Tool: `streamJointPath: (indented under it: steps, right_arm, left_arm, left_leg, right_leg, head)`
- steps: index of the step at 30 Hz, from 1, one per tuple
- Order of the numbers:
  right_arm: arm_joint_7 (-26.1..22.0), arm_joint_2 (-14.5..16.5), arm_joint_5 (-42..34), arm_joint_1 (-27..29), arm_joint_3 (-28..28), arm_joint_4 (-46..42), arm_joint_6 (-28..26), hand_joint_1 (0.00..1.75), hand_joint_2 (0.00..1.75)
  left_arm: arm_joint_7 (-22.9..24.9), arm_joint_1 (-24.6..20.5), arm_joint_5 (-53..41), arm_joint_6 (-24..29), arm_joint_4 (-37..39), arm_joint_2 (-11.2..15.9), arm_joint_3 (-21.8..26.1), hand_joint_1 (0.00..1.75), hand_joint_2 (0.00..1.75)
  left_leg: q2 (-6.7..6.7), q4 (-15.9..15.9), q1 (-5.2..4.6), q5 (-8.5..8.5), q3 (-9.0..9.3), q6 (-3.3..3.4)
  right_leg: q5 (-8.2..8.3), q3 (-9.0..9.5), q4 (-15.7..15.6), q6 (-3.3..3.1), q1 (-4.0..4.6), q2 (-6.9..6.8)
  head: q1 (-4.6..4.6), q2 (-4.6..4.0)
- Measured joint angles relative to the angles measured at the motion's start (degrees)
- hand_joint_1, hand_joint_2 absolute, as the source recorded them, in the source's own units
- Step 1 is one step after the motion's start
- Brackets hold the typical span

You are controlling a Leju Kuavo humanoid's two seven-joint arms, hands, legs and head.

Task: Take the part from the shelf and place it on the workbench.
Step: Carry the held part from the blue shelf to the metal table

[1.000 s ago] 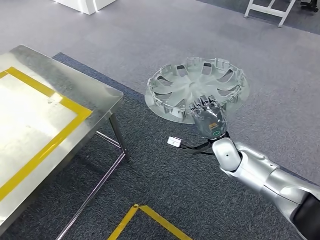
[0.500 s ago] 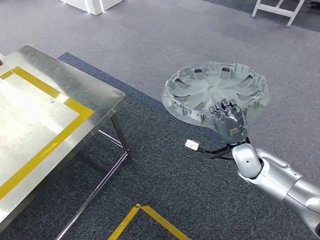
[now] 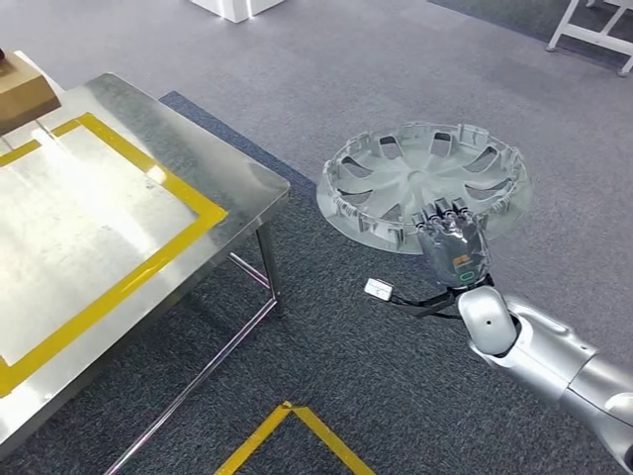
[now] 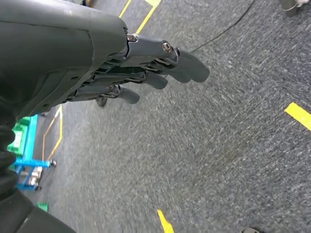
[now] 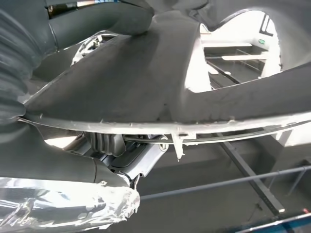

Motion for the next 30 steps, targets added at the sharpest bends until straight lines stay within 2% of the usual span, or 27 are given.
streamJointPath:
  steps: [1,2,4,5,7,9,10,11,12,14,15,16,17,20,21,22,24,25,26,27,29,30]
  right_arm:
    - [0.0,0.41,0.0,-0.18,0.21,0.04,0.05,1.75,1.75]
    - [0.0,0.89,0.0,-0.34,0.47,0.11,0.07,1.75,1.75]
    - [0.0,2.0,-0.02,-0.5,0.9,0.31,0.07,1.75,1.75]
    - [0.0,2.39,-0.02,-0.58,1.02,0.39,0.07,1.75,1.75]
    - [0.0,2.99,-0.01,-0.76,1.14,0.49,0.05,1.75,1.75]
    - [0.0,3.3,0.01,-0.88,1.27,0.58,0.05,1.75,1.75]
    - [0.0,3.41,0.0,-0.88,1.35,0.66,0.05,1.75,1.75]
    - [0.0,3.51,-0.01,-0.88,1.41,0.73,0.05,1.75,1.75]
    - [0.0,3.62,-0.01,-0.88,1.45,0.79,0.05,1.75,1.75]
    - [0.0,3.82,-0.02,-0.97,1.46,0.87,0.05,1.75,1.75]
    - [0.0,3.91,-0.02,-1.08,1.46,0.9,0.05,1.75,1.75]
    - [0.0,3.98,-0.01,-1.21,1.47,0.93,0.04,1.75,1.75]
    - [0.0,4.15,-0.01,-1.37,1.51,1.01,0.01,1.75,1.75]
    - [0.0,5.06,-0.02,-1.98,1.72,1.59,-0.25,1.75,1.75]
    - [0.0,5.51,-0.02,-2.25,1.8,1.97,-0.42,1.75,1.75]
    - [0.0,5.94,-0.01,-2.49,1.91,2.46,-0.65,1.75,1.75]
    - [0.0,6.84,0.01,-2.79,2.31,3.57,-1.23,1.75,1.75]
    - [0.0,7.24,0.02,-2.82,2.57,4.16,-1.45,1.75,1.75]
    - [0.0,7.7,0.01,-2.84,2.81,4.7,-1.61,1.75,1.75]
    - [0.0,8.19,-0.01,-2.91,3.0,5.24,-1.68,1.75,1.75]
    - [0.0,9.24,-0.03,-3.29,3.2,6.15,-1.81,1.75,1.75]
    - [0.0,9.87,-0.02,-3.66,3.32,6.68,-2.04,1.75,1.75]
  left_arm:
    - [-0.04,0.03,0.18,-0.04,0.0,0.03,0.01,0.0,1.75]
    - [-0.06,0.08,0.32,-0.08,0.0,0.08,0.02,0.0,1.75]
    - [-0.05,0.17,0.53,-0.14,0.0,0.22,0.05,0.0,1.75]
    - [-0.05,0.17,0.6,-0.15,0.0,0.28,0.06,0.0,1.75]
    - [-0.05,0.08,0.63,-0.16,0.01,0.37,0.07,0.0,1.75]
    - [-0.04,0.04,0.64,-0.18,0.01,0.41,0.07,0.0,1.75]
    - [-0.04,0.1,0.64,-0.18,0.01,0.44,0.07,0.0,1.75]
    - [-0.04,0.17,0.65,-0.19,0.01,0.46,0.08,0.0,1.75]
    - [-0.05,0.23,0.66,-0.19,0.01,0.48,0.08,0.0,1.75]
    - [-0.05,0.22,0.66,-0.2,0.01,0.54,0.09,0.0,1.75]
    - [-0.05,0.15,0.66,-0.19,0.01,0.57,0.09,0.0,1.75]
    - [-0.04,0.08,0.65,-0.2,0.0,0.6,0.09,0.0,1.75]
    - [-0.02,0.06,0.64,-0.2,0.0,0.65,0.09,0.0,1.75]
    - [0.28,0.23,0.67,-0.25,0.0,0.8,0.1,0.0,1.75]
    - [0.33,0.22,0.74,-0.26,0.0,0.86,0.1,0.0,1.75]
    - [0.31,0.16,0.88,-0.27,0.0,0.9,0.11,0.0,1.75]
    - [0.11,0.02,1.15,-0.32,0.0,0.97,0.11,0.0,1.75]
    - [-0.03,0.02,1.26,-0.35,0.01,1.01,0.13,0.0,1.75]
    - [-0.17,0.05,1.32,-0.4,0.01,1.08,0.16,0.0,1.75]
    - [-0.32,0.09,1.43,-0.46,0.0,1.14,0.2,0.0,1.75]
    - [-0.51,0.12,1.68,-0.62,0.0,1.22,0.27,0.0,1.75]
    - [-0.55,0.08,1.83,-0.67,0.0,1.27,0.31,0.0,1.75]
  left_leg:
    - [-0.2,0.19,-0.06,0.0,-0.23,-0.3]
    - [-0.35,0.31,-0.09,0.07,-0.44,-0.56]
    - [-0.49,0.53,0.02,-0.09,-0.56,-1.09]
    - [-0.17,1.27,0.04,-0.71,-0.88,-1.41]
    - [1.09,6.06,0.18,-3.54,-3.12,-2.13]
    - [2.04,13.85,0.44,-6.85,-6.97,-2.62]
    - [2.2,16.33,0.53,-7.41,-8.23,-2.72]
    - [2.28,16.79,0.58,-6.88,-8.51,-2.72]
    - [2.37,14.77,0.6,-5.28,-7.55,-2.59]
    - [3.04,6.96,0.41,-1.51,-3.51,-1.95]
    - [3.43,3.53,0.25,-0.46,-1.78,-1.6]
    - [3.74,1.45,0.08,-0.09,-0.76,-1.33]
    - [3.83,0.71,-0.06,-0.3,-0.47,-1.15]
    - [3.45,-0.15,0.13,0.08,-0.25,-0.36]
    - [3.32,-0.45,0.27,0.26,-0.13,-0.05]
    - [3.17,-0.63,0.39,0.37,-0.03,0.16]
    - [2.72,-0.63,0.36,0.32,-0.04,0.37]
    - [2.41,-0.61,0.36,0.3,-0.01,0.41]
    - [2.04,-0.58,0.38,0.28,0.03,0.42]
    - [1.66,-0.52,0.41,0.24,0.09,0.37]
    - [0.95,-0.22,0.49,0.0,0.13,0.02]
    - [0.68,0.15,0.42,-0.15,-0.04,-0.27]
  right_leg:
    - [0.14,0.79,-1.47,-0.16,-0.01,0.47]
    - [-0.13,1.05,-1.67,-0.41,0.08,0.65]
    - [-0.09,1.02,-1.77,-1.08,0.02,0.29]
    - [-0.08,1.12,-1.83,-1.5,-0.07,-0.01]
    - [-0.1,1.28,-1.94,-2.17,-0.13,-0.77]
    - [-0.21,1.32,-1.92,-2.49,0.01,-1.57]
    - [-0.25,1.35,-1.91,-2.54,0.07,-1.94]
    - [-0.28,1.39,-1.91,-2.56,0.13,-2.27]
    - [-0.31,1.46,-1.9,-2.54,0.18,-2.53]
    - [-0.42,1.65,-1.9,-2.38,0.35,-2.96]
    - [-0.49,1.67,-1.87,-2.23,0.49,-3.13]
    - [-0.53,1.66,-1.87,-2.03,0.61,-3.32]
    - [-0.54,1.64,-1.94,-1.77,0.7,-3.5]
    - [-1.0,1.3,-1.76,-0.88,0.62,-3.42]
    - [-2.0,0.53,-0.28,-0.68,0.57,-2.97]
    - [-3.56,-0.85,2.5,-0.54,0.51,-2.43]
    - [-7.03,-4.55,10.51,-0.32,0.5,-1.72]
    - [-7.81,-6.08,13.53,-0.2,0.47,-1.59]
    - [-7.46,-6.72,14.53,-0.11,0.42,-1.53]
    - [-5.99,-6.25,13.15,-0.06,0.35,-1.49]
    - [-1.87,-2.93,5.73,0.02,0.08,-0.95]
    - [-0.68,-1.14,2.11,-0.02,-0.04,-0.43]
  head:
    - [0.0,0.0]
    - [-0.02,0.0]
    - [-0.03,0.0]
    - [-0.17,0.0]
    - [-0.46,0.0]
    - [-0.61,0.0]
    - [-0.6,0.0]
    - [-0.61,0.0]
    - [-0.61,0.0]
    - [-0.6,0.0]
    - [-0.58,0.0]
    - [-0.54,0.0]
    - [-0.53,0.0]
    - [-0.49,0.0]
    - [-0.39,0.0]
    - [-0.32,0.0]
    - [-0.21,0.0]
    - [-0.2,0.0]
    - [-0.15,0.0]
    - [-0.12,0.0]
    - [-0.11,0.0]
    - [-0.12,0.0]
